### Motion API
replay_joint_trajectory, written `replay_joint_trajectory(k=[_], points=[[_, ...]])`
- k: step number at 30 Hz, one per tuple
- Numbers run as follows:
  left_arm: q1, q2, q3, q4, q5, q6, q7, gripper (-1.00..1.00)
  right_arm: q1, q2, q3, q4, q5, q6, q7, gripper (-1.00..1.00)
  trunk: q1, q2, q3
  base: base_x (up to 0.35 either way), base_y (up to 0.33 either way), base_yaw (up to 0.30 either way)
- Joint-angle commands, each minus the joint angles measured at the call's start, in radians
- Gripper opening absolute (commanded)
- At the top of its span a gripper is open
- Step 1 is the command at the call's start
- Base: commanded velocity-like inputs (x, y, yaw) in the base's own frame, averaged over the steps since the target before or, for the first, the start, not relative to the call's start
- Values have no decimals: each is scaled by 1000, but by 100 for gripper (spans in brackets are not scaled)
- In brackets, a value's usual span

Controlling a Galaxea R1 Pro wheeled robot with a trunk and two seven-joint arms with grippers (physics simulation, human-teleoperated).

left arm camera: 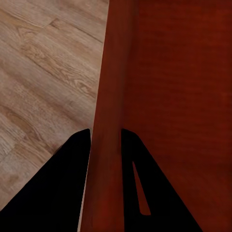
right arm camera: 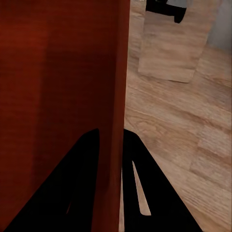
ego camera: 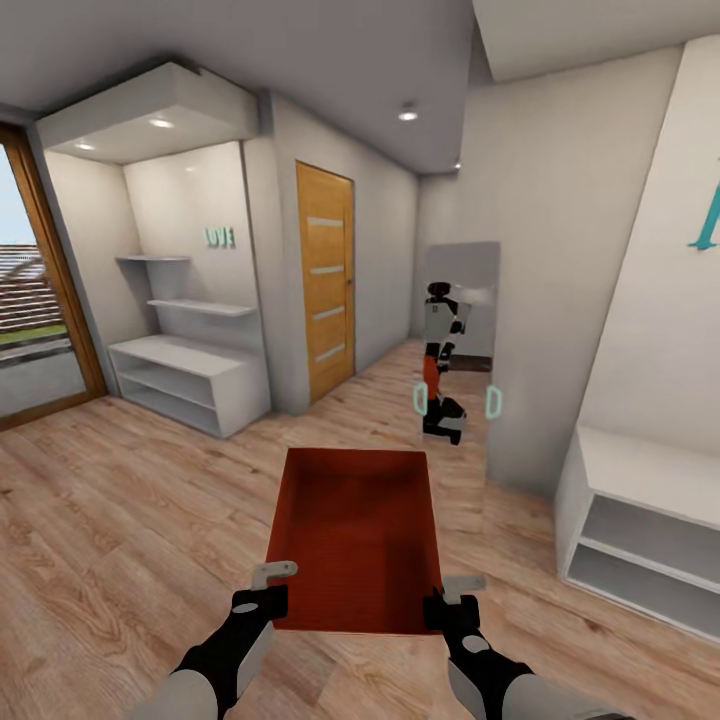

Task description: Move the two storage containers from the living room to the garage. In the garage, place one container on the floor and stack the other container on top of it (either order is fine).

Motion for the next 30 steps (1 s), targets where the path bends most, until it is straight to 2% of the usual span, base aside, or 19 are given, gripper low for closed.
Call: replay_joint_trajectory(k=[1,12,30], points=[[0,-1,11,1,6,6,5,-100,-1,0,-21,-2,-10,-7,-9,-100,1,-1,-1,322,0,0],[0,-1,11,0,6,6,4,-100,-1,1,-21,-2,-10,-8,-8,-100,1,-1,-1,322,0,18],[0,-1,11,-1,6,6,4,-100,-1,1,-20,-2,-10,-8,-9,-100,1,-1,-1,322,0,248]])
